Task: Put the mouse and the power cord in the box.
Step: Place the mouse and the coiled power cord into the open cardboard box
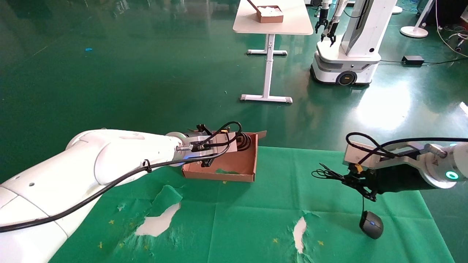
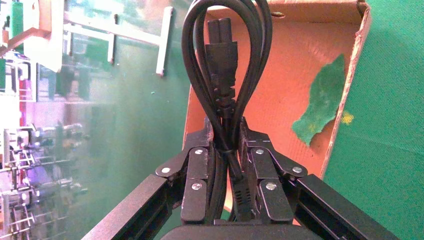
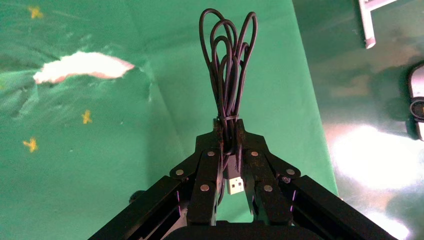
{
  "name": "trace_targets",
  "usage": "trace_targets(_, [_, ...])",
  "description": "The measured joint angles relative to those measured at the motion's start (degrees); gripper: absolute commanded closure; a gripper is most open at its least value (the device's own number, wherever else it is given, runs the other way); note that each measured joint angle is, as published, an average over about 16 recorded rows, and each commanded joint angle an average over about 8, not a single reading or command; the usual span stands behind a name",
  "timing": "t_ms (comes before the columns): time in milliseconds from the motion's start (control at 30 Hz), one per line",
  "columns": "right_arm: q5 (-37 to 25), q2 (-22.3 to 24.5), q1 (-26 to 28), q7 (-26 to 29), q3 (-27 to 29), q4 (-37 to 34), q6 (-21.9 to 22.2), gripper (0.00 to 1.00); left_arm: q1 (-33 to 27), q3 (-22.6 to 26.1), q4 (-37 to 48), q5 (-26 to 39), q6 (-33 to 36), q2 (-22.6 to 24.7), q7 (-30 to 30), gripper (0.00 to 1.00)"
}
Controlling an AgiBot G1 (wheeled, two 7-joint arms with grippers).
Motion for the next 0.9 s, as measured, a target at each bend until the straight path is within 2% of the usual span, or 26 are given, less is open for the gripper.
trace_targets(433, [2.2, -0.6, 3.1, 0.5, 2.2, -0.1, 1.2, 1.00, -2.5, 8.5, 2.6, -6.5, -3.1, -0.2, -2.5, 0.00])
trace_targets(667, [4.1, -1.8, 4.8, -0.1, 3.2, -0.7, 1.6, 1.00, -4.6, 10.7, 6.7, -8.6, -3.5, -0.5, -5.6, 0.00])
trace_targets(900, [6.3, -4.7, 6.7, -2.5, 3.9, -2.3, 2.6, 1.00, -8.1, 11.8, 14.6, -8.7, -3.5, -1.4, -9.7, 0.00])
